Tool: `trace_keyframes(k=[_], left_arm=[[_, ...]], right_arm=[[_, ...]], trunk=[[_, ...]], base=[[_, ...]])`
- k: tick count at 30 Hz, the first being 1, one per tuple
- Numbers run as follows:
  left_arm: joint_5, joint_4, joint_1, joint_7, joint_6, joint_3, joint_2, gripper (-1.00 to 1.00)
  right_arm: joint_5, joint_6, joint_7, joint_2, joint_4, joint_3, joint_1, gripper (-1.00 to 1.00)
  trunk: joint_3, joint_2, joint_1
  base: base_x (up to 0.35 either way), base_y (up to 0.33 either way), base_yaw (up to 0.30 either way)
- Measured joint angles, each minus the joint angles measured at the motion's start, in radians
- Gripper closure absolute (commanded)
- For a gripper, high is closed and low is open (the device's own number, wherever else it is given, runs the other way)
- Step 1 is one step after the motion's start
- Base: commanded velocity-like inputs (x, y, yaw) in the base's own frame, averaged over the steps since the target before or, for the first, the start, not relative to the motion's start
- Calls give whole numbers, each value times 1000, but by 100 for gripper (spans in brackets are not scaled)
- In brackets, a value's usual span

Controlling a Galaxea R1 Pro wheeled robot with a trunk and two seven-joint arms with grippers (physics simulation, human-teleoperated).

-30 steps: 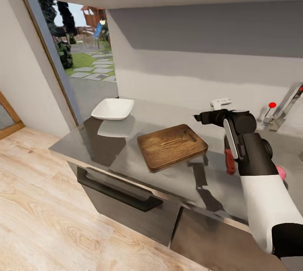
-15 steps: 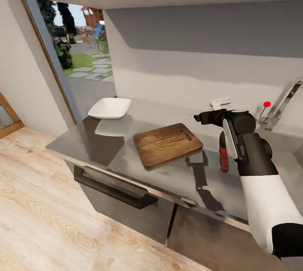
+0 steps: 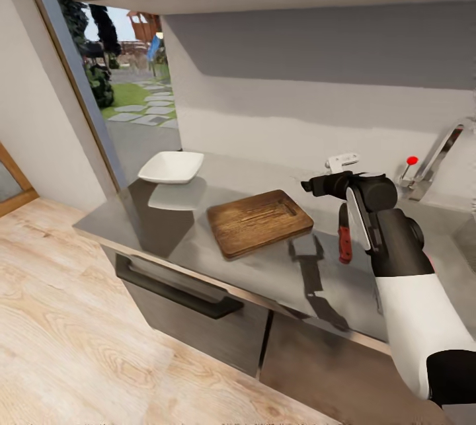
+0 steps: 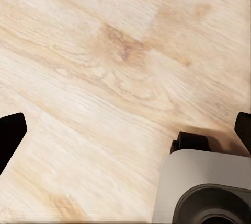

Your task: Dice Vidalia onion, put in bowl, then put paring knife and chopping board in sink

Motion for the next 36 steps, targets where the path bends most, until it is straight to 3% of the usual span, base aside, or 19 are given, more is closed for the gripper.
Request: trace_keyframes(k=[36], left_arm=[[0,1,0,1,1,2,0,-100]], right_arm=[[0,-1,0,-2,0,0,0,-100]], trunk=[[-9,0,0]], base=[[-23,14,0]])
